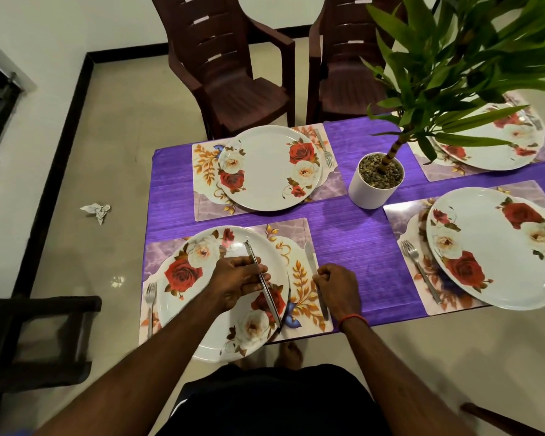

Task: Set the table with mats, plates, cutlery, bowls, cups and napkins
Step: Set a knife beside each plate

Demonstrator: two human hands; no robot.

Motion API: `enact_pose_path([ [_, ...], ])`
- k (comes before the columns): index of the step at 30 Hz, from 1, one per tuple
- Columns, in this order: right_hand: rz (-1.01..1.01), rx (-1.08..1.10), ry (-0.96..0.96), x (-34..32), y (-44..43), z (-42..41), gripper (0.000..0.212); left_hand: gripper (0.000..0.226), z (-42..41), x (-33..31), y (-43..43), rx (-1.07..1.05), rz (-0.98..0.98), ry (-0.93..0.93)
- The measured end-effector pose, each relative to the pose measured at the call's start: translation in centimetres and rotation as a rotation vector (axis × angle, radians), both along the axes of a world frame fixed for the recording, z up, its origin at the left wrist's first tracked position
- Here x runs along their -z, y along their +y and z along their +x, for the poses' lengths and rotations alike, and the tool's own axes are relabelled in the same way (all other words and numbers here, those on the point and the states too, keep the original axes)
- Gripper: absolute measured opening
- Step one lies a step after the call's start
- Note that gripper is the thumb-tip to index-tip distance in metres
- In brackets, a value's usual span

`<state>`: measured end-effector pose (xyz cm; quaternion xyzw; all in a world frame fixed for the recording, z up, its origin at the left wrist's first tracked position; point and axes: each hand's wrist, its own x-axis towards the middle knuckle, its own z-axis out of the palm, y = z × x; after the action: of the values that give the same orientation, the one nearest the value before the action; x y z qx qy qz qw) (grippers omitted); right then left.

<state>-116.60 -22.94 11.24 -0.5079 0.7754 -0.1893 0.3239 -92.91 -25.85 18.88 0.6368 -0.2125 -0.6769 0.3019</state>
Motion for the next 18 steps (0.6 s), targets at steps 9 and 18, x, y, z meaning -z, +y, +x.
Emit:
enact_pose_path([
  [9, -0.031, -0.161, 0.105, -0.17, 0.43, -0.08, 0.027, 0.028, -0.23, 0.18, 0.37, 0.009, 0.002, -0.002],
  [18, -0.051, -0.158, 0.095, -0.04, 0.45, -0.12, 0.025, 0.025, -0.25, -0.07, 0.33, 0.010, -0.009, -0.007],
])
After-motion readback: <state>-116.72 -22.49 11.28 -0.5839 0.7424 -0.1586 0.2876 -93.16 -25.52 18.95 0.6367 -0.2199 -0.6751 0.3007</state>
